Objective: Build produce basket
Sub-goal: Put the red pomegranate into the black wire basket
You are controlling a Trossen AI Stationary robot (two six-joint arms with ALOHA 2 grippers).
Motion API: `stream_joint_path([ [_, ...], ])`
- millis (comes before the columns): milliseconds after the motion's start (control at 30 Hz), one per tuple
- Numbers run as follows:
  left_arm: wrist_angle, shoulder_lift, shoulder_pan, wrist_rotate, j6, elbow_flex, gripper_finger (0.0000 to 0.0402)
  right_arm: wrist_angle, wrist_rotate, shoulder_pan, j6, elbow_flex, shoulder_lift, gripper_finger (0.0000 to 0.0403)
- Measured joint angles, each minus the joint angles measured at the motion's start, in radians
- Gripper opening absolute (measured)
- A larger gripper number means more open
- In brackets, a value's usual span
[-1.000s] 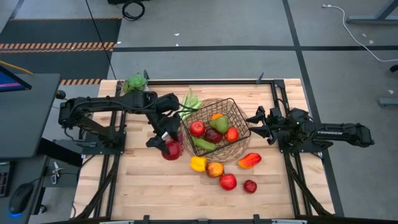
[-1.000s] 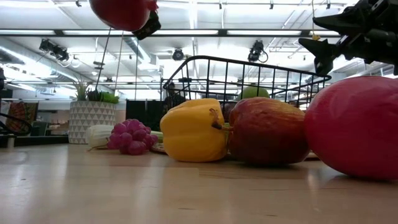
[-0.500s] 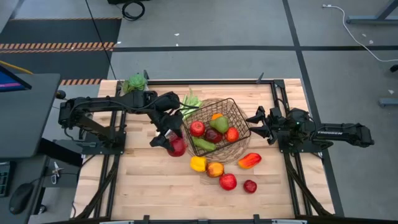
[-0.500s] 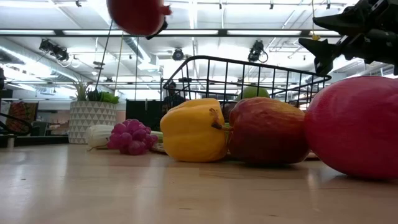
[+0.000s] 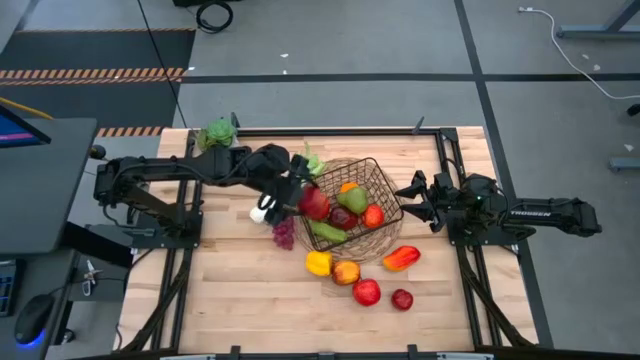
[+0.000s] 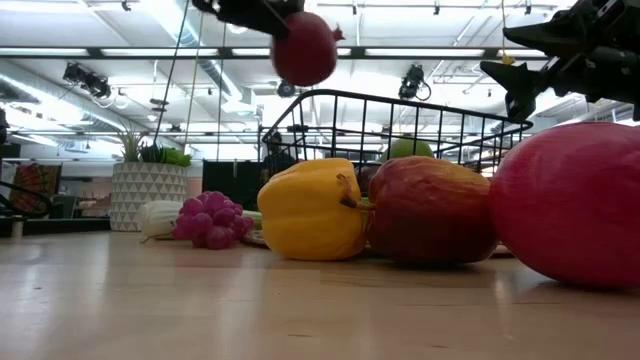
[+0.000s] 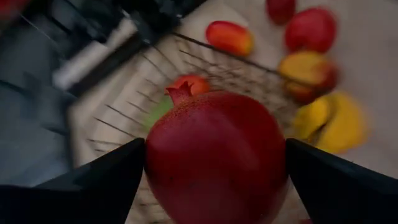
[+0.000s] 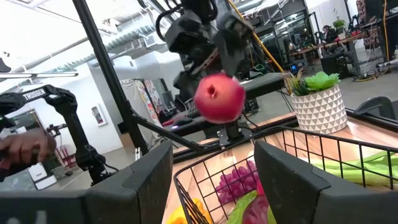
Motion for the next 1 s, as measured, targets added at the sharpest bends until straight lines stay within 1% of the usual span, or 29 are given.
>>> stream_joint_path([
  [67,0.031,0.0,-0.011,-0.049,0.109,0.0,0.0377,0.0,0.0,0.0,0.0,0.0,0.0,0.0231],
  [133,0.058,0.0,-0.02,-0.071,0.243,0.0,0.0379,0.0,0.0,0.0,0.0,0.0,0.0,0.0231],
  [333,0.126,0.0,-0.04,-0.074,0.722,0.0,0.0381,0.0,0.0,0.0,0.0,0.0,0.0,0.0231],
  [467,0.144,0.0,-0.051,-0.074,0.967,0.0,0.0382,0.0,0.0,0.0,0.0,0.0,0.0,0.0231],
  [567,0.166,0.0,-0.056,-0.073,1.092,0.0,0.0382,0.0,0.0,0.0,0.0,0.0,0.0,0.0231],
  [700,0.191,0.0,-0.06,-0.073,1.209,0.0,0.0382,0.0,0.0,0.0,0.0,0.0,0.0,0.0231],
  [1000,0.197,0.0,-0.059,-0.073,1.528,0.0,0.0382,0.0,0.0,0.0,0.0,0.0,0.0,0.0231],
])
